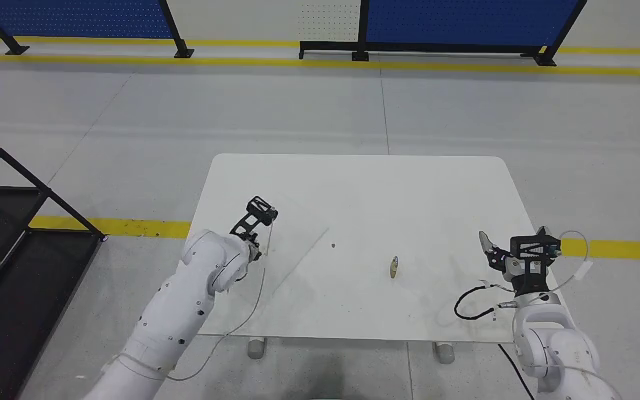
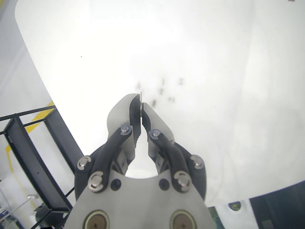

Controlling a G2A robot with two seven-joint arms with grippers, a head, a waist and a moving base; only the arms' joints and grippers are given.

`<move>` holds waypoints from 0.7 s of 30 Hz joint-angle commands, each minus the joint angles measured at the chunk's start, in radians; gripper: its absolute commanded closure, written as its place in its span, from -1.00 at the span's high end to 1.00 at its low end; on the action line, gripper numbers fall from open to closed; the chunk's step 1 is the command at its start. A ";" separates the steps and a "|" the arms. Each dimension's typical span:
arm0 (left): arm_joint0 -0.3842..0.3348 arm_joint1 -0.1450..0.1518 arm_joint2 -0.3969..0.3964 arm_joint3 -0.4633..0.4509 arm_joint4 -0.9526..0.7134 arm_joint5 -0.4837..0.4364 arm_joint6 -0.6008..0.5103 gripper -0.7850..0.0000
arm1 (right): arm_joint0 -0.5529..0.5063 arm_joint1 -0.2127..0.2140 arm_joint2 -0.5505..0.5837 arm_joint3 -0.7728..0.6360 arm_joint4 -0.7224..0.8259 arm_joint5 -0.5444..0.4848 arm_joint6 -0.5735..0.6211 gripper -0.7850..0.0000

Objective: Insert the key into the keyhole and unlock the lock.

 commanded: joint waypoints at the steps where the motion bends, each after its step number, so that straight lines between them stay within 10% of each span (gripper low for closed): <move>1: -0.007 0.000 0.021 -0.003 0.055 -0.012 -0.016 -1.00 | 0.000 0.000 0.000 0.000 0.000 0.000 0.000 1.00; 9: -0.040 -0.014 0.039 -0.011 0.041 0.040 -0.041 -1.00 | 0.000 0.000 0.000 0.000 0.000 0.000 0.000 1.00; 21: 0.039 -0.018 -0.183 -0.075 -0.650 0.092 -0.090 -1.00 | 0.000 0.000 0.000 0.000 0.000 0.000 0.000 1.00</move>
